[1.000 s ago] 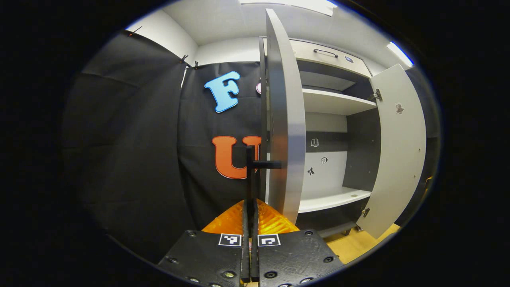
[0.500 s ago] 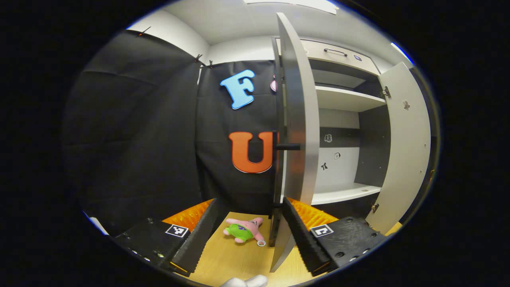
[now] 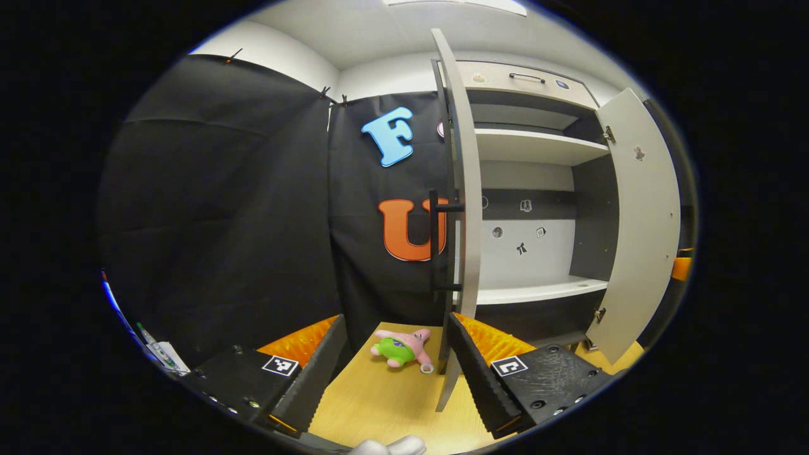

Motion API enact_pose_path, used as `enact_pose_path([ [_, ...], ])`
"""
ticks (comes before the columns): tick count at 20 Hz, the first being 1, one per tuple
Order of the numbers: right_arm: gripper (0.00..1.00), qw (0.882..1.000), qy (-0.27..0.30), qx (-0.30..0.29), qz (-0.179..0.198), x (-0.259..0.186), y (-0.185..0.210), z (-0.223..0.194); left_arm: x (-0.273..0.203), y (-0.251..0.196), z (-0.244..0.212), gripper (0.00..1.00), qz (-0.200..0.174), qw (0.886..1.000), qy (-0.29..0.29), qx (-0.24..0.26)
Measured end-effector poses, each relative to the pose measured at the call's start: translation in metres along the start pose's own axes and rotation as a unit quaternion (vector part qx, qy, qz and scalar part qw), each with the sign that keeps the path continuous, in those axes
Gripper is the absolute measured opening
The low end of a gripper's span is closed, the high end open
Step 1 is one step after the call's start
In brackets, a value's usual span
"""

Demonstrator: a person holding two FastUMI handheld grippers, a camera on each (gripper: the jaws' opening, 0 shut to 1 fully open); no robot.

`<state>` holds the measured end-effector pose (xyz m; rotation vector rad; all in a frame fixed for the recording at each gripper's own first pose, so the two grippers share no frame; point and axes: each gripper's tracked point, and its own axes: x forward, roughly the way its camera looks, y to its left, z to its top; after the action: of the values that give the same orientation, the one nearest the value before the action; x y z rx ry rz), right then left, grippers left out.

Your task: Open the right door of the double-door shoe cabinet with the right hand, and open the left door with the left hand.

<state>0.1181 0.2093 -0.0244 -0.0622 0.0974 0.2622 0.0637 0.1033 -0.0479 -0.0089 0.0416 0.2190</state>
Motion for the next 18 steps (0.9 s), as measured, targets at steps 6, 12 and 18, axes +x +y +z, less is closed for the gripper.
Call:
enact_pose_path([
  [6, 0.96, 1.0, -0.01, -0.002, -0.012, 0.001, -0.012, 0.009, -0.013, -0.02, 0.042, 0.95, -0.01, 1.0, -0.024, 0.01],
  [12, 0.96, 0.999, -0.024, 0.004, -0.039, -0.002, -0.036, 0.018, -0.017, -0.057, 0.081, 0.95, -0.02, 0.998, -0.054, 0.02],
  [18, 0.96, 0.998, -0.026, 0.014, -0.059, 0.0, -0.05, 0.019, -0.023, -0.117, 0.062, 0.96, -0.065, 0.997, -0.036, 0.007],
])
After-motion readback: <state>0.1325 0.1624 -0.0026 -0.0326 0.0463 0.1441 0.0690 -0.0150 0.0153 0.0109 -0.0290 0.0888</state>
